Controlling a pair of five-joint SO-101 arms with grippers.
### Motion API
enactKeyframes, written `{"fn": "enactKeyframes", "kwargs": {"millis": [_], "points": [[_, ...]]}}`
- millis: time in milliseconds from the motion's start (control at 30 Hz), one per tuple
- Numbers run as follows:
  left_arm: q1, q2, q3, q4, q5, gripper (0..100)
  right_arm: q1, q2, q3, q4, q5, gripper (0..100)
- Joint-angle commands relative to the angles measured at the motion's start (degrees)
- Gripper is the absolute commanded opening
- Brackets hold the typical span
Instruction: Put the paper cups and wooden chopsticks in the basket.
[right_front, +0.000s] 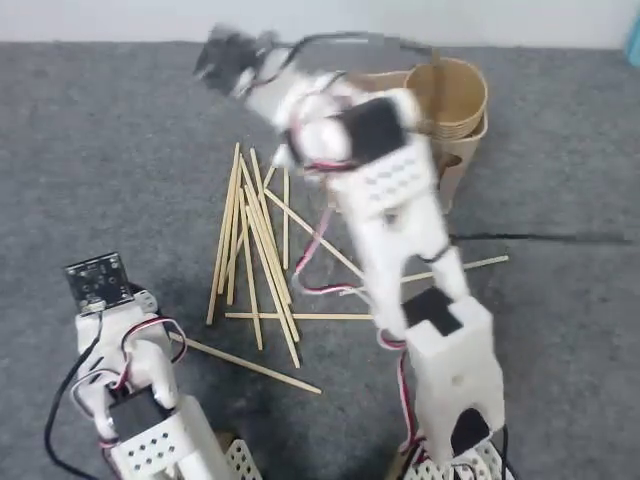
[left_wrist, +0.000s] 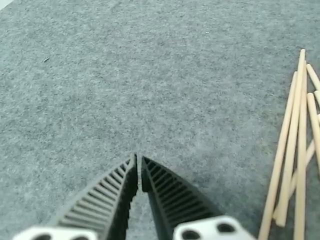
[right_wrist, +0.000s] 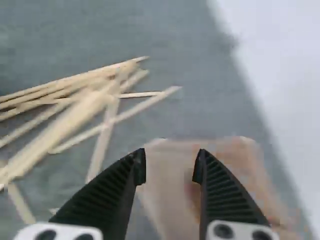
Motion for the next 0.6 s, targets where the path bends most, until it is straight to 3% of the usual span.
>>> {"fn": "enactKeyframes", "kwargs": {"millis": [0,567], "points": [[0.2,-1.1,-0.3,-0.8,-0.5,2,-3.2,2.5,4.4,-4.5,-1.1,16.2],[0.2,-1.1,-0.3,-0.7,-0.5,2,-1.1,26.9,5.1,-21.0,-0.9,16.2]]}}
